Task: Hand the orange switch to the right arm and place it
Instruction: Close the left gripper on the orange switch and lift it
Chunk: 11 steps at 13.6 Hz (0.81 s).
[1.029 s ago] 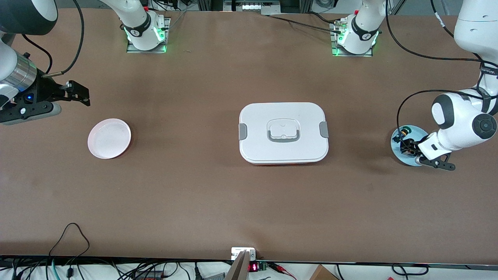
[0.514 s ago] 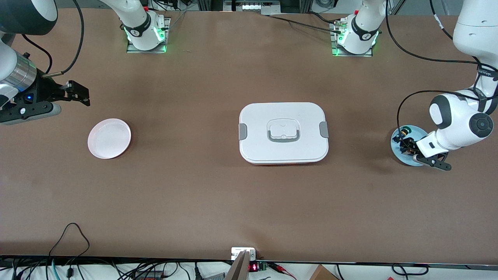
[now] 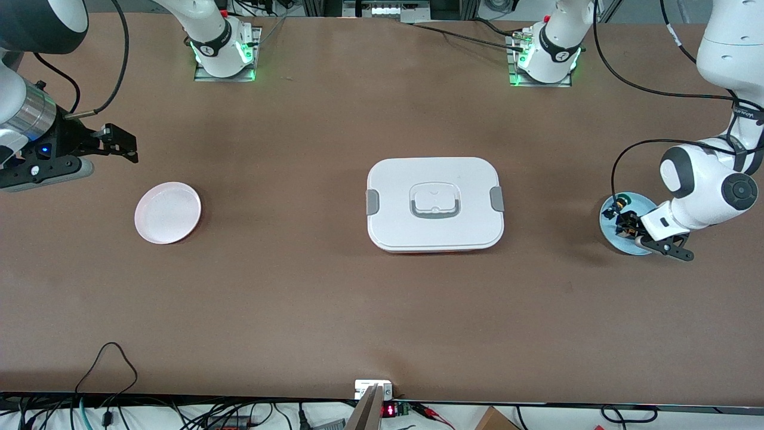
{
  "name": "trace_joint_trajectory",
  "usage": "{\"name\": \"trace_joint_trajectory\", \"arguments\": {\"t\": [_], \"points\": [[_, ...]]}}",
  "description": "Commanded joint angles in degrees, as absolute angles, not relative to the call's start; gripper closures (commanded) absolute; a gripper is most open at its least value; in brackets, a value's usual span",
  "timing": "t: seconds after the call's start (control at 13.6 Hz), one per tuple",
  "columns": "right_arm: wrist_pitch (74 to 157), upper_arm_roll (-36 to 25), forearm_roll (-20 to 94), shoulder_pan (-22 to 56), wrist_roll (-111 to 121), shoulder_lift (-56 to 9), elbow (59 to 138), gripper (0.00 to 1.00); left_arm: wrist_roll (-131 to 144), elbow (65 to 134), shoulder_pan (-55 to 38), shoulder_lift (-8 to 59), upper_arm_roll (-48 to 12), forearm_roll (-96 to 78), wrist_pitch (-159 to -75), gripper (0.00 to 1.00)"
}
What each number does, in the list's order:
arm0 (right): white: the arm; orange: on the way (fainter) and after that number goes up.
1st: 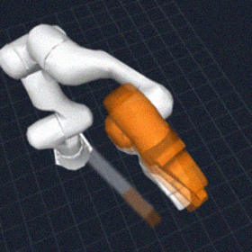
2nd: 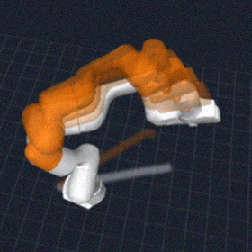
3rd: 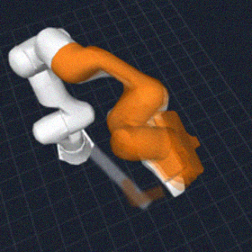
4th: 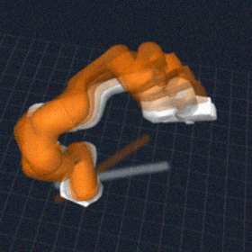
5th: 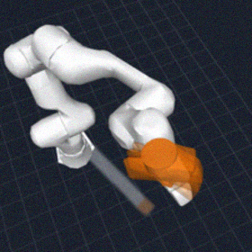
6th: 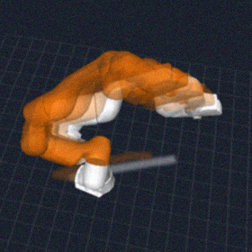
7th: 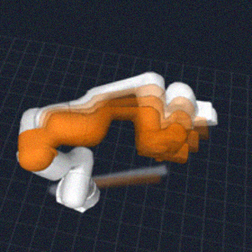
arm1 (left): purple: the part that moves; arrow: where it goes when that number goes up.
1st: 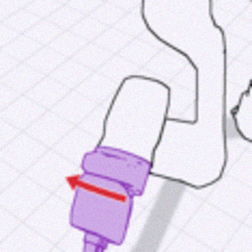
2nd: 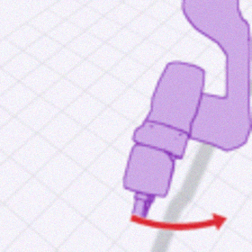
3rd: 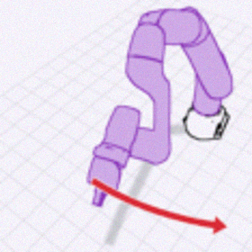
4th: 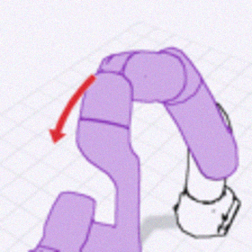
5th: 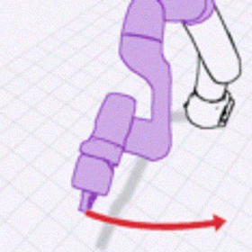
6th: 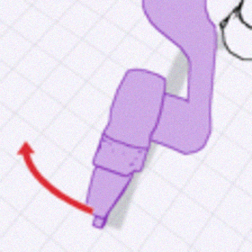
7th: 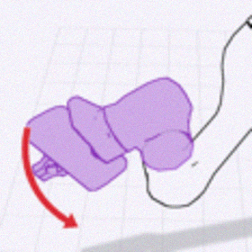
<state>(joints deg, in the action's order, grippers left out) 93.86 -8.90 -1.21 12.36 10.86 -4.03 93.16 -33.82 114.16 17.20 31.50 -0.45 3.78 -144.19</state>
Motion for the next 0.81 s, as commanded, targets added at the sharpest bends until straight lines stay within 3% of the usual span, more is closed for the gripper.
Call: {"name": "trace_joint_trajectory", "arguments": {"t": [0.0, 0.07, 0.22, 0.44, 0.73], "points": [[93.69, -8.26, -1.05, 11.69, 10.11, -4.13, 92.55, 0.00, -32.27, 113.91, 17.40, 31.91, -1.14, 2.81, -144.58, 0.35], [93.69, -8.26, -1.05, 11.69, 10.11, -4.13, 92.55, 0.00, -30.78, 113.82, 17.23, 31.64, -1.32, 2.81, -143.80, 0.48], [93.69, -8.26, -1.05, 11.60, 10.11, -4.13, 92.55, 0.00, -30.67, 112.51, 17.14, 31.29, -1.41, 2.81, -140.03, 0.57], [93.69, -8.26, -1.05, 11.60, 10.11, -4.13, 92.55, 0.00, -31.20, 108.04, 17.14, 29.80, -1.76, 2.81, -126.79, 0.65], [93.69, -8.26, -1.05, 11.60, 10.11, -4.13, 92.55, 0.00, -31.38, 94.87, 17.14, 29.79, -6.58, 2.55, -103.50, 0.67]]}}
